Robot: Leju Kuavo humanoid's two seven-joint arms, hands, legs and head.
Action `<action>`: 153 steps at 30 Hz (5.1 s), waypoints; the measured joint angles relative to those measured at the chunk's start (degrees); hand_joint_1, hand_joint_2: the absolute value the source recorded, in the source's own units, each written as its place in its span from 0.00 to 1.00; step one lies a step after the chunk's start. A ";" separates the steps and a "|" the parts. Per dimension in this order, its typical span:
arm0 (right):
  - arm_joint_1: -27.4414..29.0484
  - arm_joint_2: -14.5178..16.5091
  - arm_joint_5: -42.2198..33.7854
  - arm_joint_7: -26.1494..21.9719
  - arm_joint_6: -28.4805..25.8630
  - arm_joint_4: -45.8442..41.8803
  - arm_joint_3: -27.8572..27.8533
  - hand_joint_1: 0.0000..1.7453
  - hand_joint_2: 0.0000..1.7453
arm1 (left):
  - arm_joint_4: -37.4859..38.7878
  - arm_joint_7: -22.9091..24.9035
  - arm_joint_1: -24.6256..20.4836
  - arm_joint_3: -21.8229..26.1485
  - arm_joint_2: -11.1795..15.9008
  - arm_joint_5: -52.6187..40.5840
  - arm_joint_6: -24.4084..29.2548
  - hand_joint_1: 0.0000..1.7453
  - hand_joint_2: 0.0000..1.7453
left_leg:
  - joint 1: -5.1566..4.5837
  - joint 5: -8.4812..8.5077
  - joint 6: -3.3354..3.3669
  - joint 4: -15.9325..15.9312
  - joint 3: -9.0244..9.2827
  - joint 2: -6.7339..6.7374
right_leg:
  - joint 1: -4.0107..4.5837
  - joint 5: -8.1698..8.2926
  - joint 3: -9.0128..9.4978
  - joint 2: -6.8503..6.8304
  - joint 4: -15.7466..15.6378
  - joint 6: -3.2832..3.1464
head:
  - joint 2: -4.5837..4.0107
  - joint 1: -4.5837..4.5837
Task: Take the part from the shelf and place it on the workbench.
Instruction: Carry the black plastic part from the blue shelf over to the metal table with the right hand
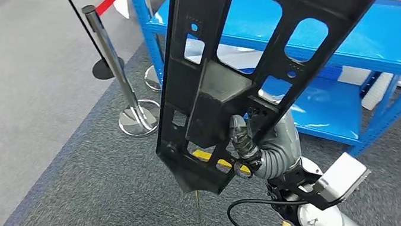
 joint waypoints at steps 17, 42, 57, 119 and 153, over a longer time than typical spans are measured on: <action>-0.21 0.53 0.16 -0.41 0.02 0.21 0.02 1.00 1.00 | 0.00 0.49 0.42 0.00 -0.08 -0.37 -0.01 0.00 1.00 | 1.34 -4.15 -4.07 13.03 -7.80 2.05 | -0.28 6.82 5.98 -3.23 -14.70 -1.36 | 0.00 -0.87; 0.84 2.43 -1.38 -3.38 -1.50 -0.31 0.22 1.00 1.00 | 0.00 1.48 0.29 -0.49 -0.60 -2.90 -1.17 0.00 1.00 | 0.82 -4.23 -3.43 9.05 -5.50 -0.99 | -0.69 7.74 6.07 1.43 -15.60 -1.14 | 0.00 -0.65; -1.44 8.20 -5.34 -6.14 -0.86 1.41 3.07 1.00 1.00 | -0.09 7.29 -3.63 -2.28 -5.74 -3.60 -1.70 0.00 1.00 | 0.65 0.11 -0.47 1.27 -1.69 2.64 | -0.26 3.12 6.18 -2.18 -10.92 1.07 | 0.01 -0.32; -1.58 10.63 -5.25 -4.40 -4.06 5.11 4.68 1.00 1.00 | -0.07 7.39 -5.13 -2.92 -6.66 -3.42 -4.46 0.00 1.00 | 1.24 0.37 -0.23 1.70 -2.65 1.97 | -0.37 0.68 5.07 -1.56 -7.81 1.99 | 0.00 0.35; -1.96 10.84 -9.25 -5.85 -2.84 5.76 4.68 1.00 1.00 | -0.07 10.13 -5.43 -4.31 -6.64 -4.59 -5.47 0.00 1.00 | 0.96 -0.39 -0.02 2.61 -3.13 -1.50 | -0.10 -0.68 0.80 -0.10 -0.91 1.36 | 0.00 0.79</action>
